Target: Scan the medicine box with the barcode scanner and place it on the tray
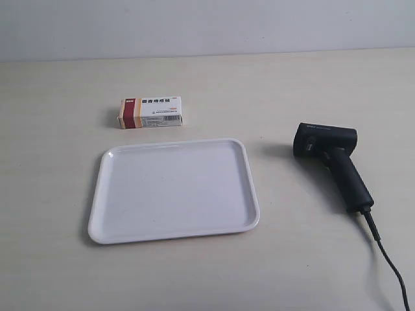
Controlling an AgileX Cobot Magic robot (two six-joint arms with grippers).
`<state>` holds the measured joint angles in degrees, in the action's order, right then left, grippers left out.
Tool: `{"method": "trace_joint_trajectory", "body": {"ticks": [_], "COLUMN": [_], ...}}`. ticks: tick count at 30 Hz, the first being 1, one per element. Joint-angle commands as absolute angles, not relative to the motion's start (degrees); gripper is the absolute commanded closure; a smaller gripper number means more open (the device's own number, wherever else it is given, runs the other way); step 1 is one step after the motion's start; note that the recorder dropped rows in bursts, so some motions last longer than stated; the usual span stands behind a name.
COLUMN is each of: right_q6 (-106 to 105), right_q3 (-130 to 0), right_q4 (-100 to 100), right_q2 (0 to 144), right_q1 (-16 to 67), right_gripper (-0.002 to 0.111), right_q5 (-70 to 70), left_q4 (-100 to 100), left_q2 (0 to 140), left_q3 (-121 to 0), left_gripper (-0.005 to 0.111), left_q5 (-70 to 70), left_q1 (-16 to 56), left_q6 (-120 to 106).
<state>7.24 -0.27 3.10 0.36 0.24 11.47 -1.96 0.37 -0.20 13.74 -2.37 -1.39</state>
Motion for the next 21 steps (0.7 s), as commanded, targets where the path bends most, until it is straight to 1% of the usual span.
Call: {"method": "trace_joint_trajectory", "body": {"ticks": [1, 14, 17, 21], "right_q6": [7.1, 7.1, 7.1, 7.1], "right_q3": [0.0, 0.0, 0.0, 0.0], "right_q4": [2.6, 2.6, 2.6, 2.6], "right_q2": [0.0, 0.0, 0.0, 0.0], "right_q1": [0.0, 0.0, 0.0, 0.0], "right_gripper": [0.108, 0.108, 0.108, 0.108], "right_q5": [11.2, 11.2, 11.1, 10.6], "left_q4": [-1.9, -2.9, -10.0, -21.9], "left_q2": [0.0, 0.0, 0.0, 0.0], "left_q3": [0.0, 0.0, 0.0, 0.0], "left_gripper": [0.103, 0.103, 0.103, 0.103], "left_q5": [13.5, 11.9, 9.8, 0.0], "left_q1": [-2.3, -2.3, -2.3, -2.3], "left_q6": [-1.2, -0.8, 3.4, 5.5]}}
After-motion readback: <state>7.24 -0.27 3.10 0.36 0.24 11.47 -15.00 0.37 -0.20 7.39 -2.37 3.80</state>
